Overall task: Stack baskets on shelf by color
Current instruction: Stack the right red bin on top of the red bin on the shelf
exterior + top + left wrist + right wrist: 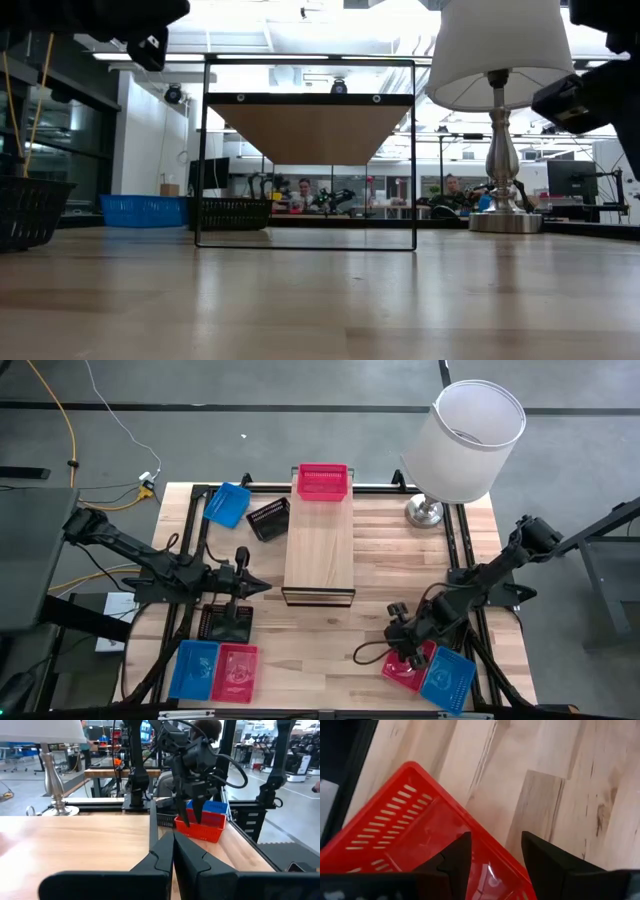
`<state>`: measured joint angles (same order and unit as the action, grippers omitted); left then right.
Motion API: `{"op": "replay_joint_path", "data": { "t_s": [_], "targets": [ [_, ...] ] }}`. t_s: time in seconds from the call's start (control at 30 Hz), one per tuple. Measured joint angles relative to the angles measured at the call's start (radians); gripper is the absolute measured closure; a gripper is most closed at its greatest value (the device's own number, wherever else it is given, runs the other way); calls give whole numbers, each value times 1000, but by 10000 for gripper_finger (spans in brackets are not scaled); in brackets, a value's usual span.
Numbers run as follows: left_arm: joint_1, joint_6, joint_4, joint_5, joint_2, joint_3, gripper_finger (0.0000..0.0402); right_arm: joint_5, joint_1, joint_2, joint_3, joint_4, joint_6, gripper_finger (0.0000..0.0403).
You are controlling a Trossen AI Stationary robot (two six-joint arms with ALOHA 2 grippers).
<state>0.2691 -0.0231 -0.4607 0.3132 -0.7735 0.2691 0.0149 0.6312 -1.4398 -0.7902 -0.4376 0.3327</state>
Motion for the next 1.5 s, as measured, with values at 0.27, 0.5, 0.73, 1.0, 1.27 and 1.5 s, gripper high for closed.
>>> {"op": "replay_joint_path", "data": {
  "t_s": [0.27,0.5,0.73,1.0,1.27,1.5],
  "targets": [
    [0,0,-8,40,-31,0,401,-7,0,-47,0,-25,-24,242],
    [0,0,-10,40,-33,0,401,-8,0,-67,0,-22,-45,291],
    [0,0,-10,41,-33,0,401,-2,-13,-38,-41,-26,-32,389],
    [0,0,-15,43,-33,0,401,47,-60,-25,-284,-53,-76,397],
    [0,-1,-17,43,-33,0,401,183,-173,-25,-589,-66,-311,401],
    [0,-26,-18,39,-33,0,401,355,-447,-25,-736,-68,-497,402]
  ]
}}
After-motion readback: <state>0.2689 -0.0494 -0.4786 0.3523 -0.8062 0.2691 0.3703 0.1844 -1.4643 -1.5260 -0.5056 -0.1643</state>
